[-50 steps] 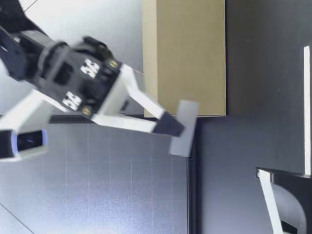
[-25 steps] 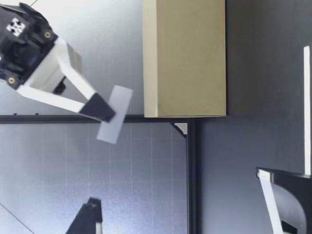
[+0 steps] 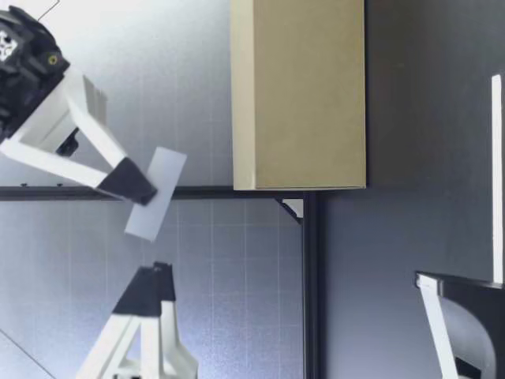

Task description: Cut a small piece of tape from the tape dispenser then place it on the cardboard box's edge.

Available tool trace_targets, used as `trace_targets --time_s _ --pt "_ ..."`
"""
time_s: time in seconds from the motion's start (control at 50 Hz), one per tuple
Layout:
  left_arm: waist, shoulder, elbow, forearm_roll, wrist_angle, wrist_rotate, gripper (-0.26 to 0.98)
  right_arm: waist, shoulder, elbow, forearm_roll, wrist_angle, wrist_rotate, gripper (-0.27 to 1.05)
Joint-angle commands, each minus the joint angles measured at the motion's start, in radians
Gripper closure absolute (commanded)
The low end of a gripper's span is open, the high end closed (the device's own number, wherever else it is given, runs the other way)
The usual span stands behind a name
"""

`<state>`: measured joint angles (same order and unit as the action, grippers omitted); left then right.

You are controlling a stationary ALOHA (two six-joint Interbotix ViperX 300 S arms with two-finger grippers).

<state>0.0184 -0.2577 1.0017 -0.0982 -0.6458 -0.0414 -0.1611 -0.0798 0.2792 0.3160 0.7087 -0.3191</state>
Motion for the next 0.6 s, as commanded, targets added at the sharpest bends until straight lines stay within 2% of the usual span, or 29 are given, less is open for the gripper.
trace_targets --time_s 0.0,0.3,0.58 --pt "0.002 0.002 -0.031 0.002 -0.023 0.000 0.16 0.006 0.002 -0.043 -0.009 0.002 -0.002 0.88" --pt "0.002 0.011 -0.040 0.005 -0.026 0.002 0.18 0.005 0.069 -0.114 -0.035 0.048 -0.003 0.88" --pt "0.002 0.014 -0.035 0.006 -0.026 0.003 0.27 0.005 0.080 -0.140 -0.044 0.048 -0.003 0.88"
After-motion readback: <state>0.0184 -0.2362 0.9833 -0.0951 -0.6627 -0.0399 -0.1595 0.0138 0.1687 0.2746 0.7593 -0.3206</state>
